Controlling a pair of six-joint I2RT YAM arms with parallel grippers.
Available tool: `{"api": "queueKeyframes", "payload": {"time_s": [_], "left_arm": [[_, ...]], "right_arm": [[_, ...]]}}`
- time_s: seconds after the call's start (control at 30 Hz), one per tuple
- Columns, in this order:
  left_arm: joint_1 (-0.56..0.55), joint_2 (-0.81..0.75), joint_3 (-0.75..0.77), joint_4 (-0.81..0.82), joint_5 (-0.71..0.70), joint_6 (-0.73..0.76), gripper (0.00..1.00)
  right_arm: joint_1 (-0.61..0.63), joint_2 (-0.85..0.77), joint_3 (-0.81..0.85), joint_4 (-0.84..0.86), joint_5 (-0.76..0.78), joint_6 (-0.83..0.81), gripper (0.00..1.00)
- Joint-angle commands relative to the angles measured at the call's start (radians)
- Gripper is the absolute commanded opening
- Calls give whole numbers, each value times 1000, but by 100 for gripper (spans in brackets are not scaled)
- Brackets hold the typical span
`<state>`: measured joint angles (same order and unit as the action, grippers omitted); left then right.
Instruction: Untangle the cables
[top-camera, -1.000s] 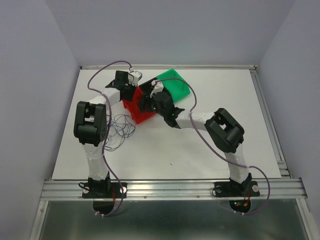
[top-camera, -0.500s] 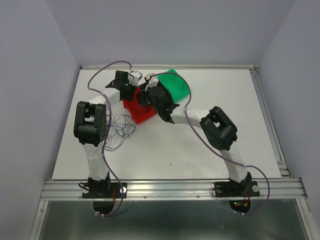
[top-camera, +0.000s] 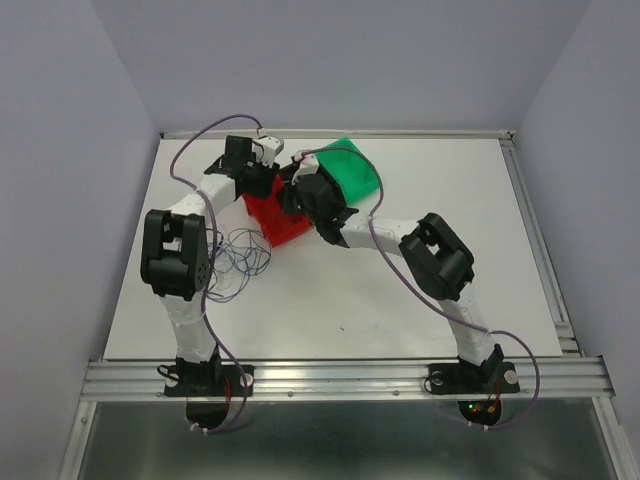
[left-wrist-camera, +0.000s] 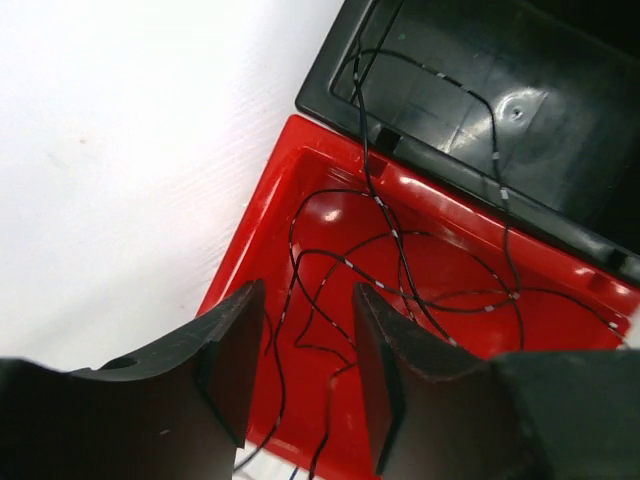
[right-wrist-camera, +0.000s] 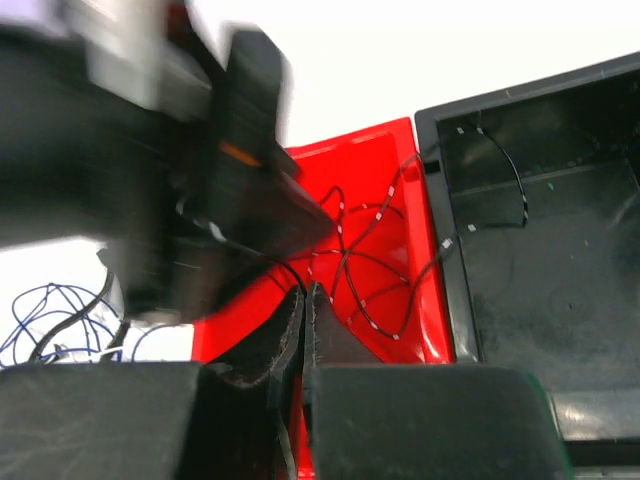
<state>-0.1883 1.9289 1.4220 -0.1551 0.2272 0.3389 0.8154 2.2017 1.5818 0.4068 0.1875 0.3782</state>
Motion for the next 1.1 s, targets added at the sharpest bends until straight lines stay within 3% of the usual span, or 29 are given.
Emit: {"api": "queueKeyframes", "payload": {"time_s": [0.0, 0.33, 0.6, 0.77, 1.07], "left_arm": [[1, -151, 12, -18, 43, 8, 53], [1, -212, 37, -165, 9, 49, 58], [15, -338, 49, -139, -75, 46, 65], [-13, -254, 71, -248, -29, 86, 65], [-14, -205, -11, -210, -112, 114, 65]], "right_arm": [[7, -10, -22, -17, 46, 44, 1], [-1, 9, -29, -25, 72, 74, 1], [-1, 18, -49, -22, 41, 88, 1], [-1, -39, -121, 35, 35, 87, 1], [-1, -151, -226, 102, 35, 67, 1]]}}
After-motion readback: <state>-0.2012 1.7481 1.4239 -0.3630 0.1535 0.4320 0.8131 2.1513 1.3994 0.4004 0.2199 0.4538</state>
